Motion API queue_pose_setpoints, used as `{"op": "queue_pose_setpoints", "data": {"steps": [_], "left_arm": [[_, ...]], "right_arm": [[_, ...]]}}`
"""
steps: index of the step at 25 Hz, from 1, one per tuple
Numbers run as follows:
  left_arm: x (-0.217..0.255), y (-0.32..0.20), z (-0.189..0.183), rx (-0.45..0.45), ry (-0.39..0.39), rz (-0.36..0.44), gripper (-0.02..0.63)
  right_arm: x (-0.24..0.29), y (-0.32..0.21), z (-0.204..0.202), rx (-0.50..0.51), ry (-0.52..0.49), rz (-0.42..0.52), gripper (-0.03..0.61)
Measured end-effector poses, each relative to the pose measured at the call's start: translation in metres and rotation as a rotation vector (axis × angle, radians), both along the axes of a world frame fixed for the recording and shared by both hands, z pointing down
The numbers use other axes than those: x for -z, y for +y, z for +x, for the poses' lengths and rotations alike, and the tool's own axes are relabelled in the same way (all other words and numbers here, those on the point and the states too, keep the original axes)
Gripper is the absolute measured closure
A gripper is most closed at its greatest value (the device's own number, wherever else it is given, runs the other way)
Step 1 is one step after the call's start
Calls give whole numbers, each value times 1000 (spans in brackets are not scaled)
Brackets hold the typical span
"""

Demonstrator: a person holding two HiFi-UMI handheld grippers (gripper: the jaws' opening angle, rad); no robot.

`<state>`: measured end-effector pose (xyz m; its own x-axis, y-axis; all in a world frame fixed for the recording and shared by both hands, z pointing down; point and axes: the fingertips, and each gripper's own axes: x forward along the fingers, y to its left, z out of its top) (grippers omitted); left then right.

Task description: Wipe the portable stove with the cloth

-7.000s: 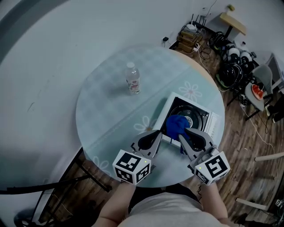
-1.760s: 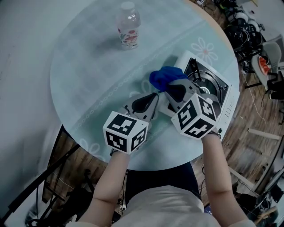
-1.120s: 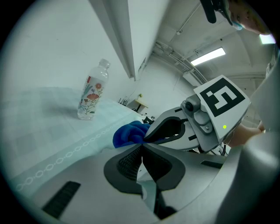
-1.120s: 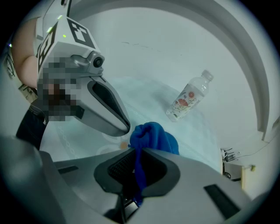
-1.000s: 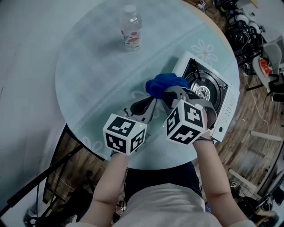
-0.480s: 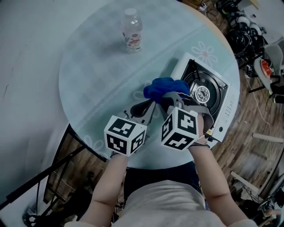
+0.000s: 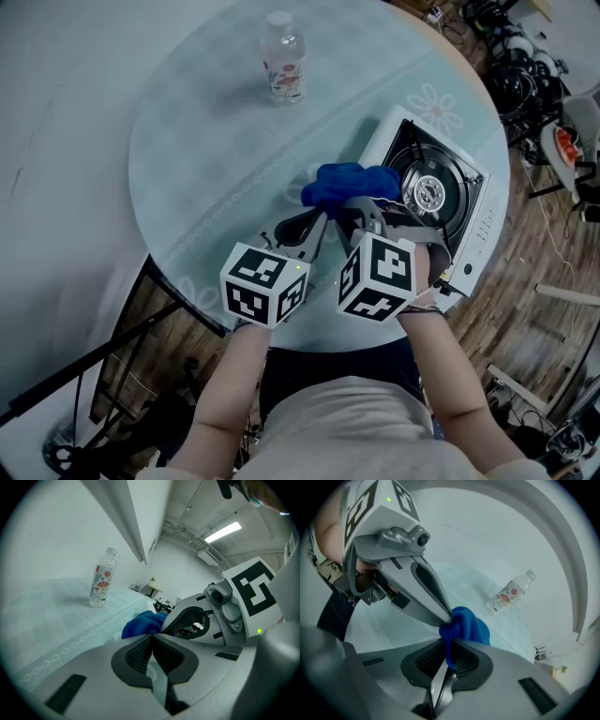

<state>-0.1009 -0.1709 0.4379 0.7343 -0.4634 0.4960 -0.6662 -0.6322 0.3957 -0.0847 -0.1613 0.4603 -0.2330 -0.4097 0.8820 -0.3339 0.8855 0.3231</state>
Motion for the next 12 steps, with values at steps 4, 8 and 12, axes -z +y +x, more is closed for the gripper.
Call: {"op": "queue_pose_setpoints", "data": {"steps": [4,8,12], "left_arm": [[0,4,-1,10,0,0,591],[2,7,-3,30,-13,11,591],[5,11,-5,54,-18,17,591]], "right_arm": [[1,4,-2,18,-10,13,523],[1,11,0,26,-28,22,523],[0,17,1,40,-31,25,523]]}}
